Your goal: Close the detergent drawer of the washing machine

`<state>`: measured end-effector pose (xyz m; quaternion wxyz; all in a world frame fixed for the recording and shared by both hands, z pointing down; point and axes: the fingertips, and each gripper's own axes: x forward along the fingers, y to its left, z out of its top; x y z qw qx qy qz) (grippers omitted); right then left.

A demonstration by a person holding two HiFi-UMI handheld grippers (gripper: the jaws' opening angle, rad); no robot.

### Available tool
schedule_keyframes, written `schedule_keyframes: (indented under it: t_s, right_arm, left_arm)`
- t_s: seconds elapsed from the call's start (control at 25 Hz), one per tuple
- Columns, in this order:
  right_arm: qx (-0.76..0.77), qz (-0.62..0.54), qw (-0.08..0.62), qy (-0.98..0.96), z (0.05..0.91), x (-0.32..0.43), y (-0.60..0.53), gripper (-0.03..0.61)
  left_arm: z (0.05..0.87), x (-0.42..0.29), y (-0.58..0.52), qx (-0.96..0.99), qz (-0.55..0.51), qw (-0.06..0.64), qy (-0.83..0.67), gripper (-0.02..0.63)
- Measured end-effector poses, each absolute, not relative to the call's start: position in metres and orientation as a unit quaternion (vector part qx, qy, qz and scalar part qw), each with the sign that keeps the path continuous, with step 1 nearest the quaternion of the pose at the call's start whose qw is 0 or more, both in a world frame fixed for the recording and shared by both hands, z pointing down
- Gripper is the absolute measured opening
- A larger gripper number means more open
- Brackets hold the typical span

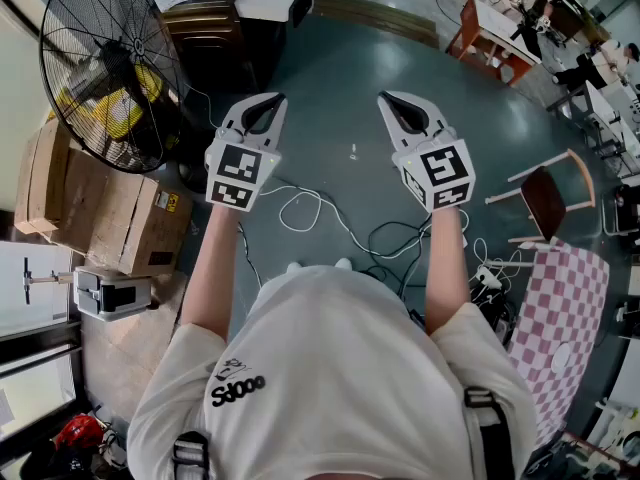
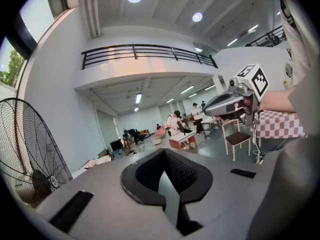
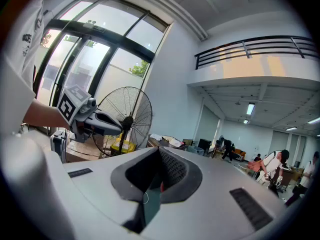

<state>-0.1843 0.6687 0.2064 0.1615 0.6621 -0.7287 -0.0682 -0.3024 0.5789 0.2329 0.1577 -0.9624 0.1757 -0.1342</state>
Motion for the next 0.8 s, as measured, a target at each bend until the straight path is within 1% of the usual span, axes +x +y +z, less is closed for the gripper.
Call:
schedule_keyframes:
  t_s: [0.2, 0.32, 0.4, 0.6, 0.68, 0.8]
  right_arm:
    - [0.665, -0.068, 0.159, -0.727, 0.207, -0.195, 0.661, 0.002]
    - [0.668, -0.064, 0.145, -0.727, 0.204, -0.202, 0.657, 0.002]
    - [0.668, -0.06, 0.14, -0.728, 0.202, -0.208, 0.654, 0.002]
    - [0.677, -0.061, 0.136, -0.721, 0.198, -0.224, 0.651, 0.002]
    - [0.682, -0.057, 0.133, -0.717, 0.2, -0.23, 0.649, 0.002]
    - [0.686, -0.049, 0.135, -0.713, 0.205, -0.237, 0.641, 0.002]
  left_arm:
    - [0.23, -0.313, 0.57, -0.962, -0.13, 0.166, 0.174, 0.017]
    - [0.227, -0.322, 0.564, -0.962, -0.126, 0.167, 0.173, 0.018]
    - [0.225, -0.328, 0.559, -0.964, -0.123, 0.159, 0.174, 0.017]
    - [0.22, -0.341, 0.557, -0.977, -0.107, 0.105, 0.149, 0.017]
    - [0.222, -0.346, 0.557, -0.979, -0.103, 0.102, 0.143, 0.017]
    - [0.225, -0.349, 0.55, -0.978, -0.103, 0.115, 0.138, 0.017]
